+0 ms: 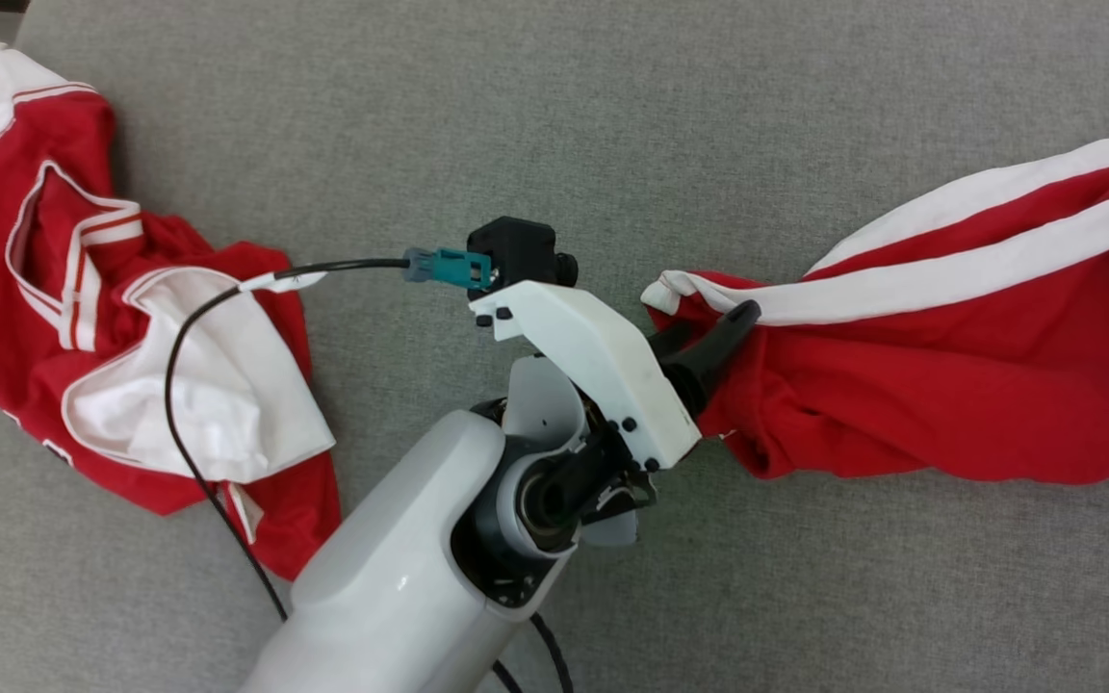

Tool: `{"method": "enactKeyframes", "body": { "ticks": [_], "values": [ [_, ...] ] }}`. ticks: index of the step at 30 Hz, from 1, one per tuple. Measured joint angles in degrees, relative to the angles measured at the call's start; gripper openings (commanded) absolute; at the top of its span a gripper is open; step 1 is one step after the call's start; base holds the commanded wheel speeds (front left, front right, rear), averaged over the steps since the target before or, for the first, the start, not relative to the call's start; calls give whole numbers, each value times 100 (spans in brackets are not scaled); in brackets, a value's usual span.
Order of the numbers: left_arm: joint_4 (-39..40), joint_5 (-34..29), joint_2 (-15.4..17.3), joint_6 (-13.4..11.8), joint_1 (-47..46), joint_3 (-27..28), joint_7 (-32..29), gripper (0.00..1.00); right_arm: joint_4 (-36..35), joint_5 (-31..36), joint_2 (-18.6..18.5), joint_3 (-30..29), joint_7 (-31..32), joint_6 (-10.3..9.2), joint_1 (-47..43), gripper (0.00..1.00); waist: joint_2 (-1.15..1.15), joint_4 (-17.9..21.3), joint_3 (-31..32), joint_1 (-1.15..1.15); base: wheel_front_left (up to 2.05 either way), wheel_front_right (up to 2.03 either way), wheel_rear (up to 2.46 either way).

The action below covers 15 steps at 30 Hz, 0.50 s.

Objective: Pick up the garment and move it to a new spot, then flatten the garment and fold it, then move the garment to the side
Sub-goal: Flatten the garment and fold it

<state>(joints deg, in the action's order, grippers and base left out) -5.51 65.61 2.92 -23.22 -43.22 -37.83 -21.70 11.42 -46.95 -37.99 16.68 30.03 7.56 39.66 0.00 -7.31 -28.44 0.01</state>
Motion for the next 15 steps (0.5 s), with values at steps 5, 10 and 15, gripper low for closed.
{"method": "enactKeyframes", "body": {
  "ticks": [5,10,15],
  "values": [
    [196,31,-4,64,98,-129,114,100,207,0,-41,77,-230,0,37,0,0,-74,82,0,0,0,0],
    [459,-31,20,152,230,-253,210,100,436,27,-86,105,-438,0,75,5,0,-154,184,-1,0,0,0],
    [633,-143,126,210,407,-432,270,100,703,198,-80,89,-775,0,83,100,0,-214,300,-1,0,0,0]
  ]
}}
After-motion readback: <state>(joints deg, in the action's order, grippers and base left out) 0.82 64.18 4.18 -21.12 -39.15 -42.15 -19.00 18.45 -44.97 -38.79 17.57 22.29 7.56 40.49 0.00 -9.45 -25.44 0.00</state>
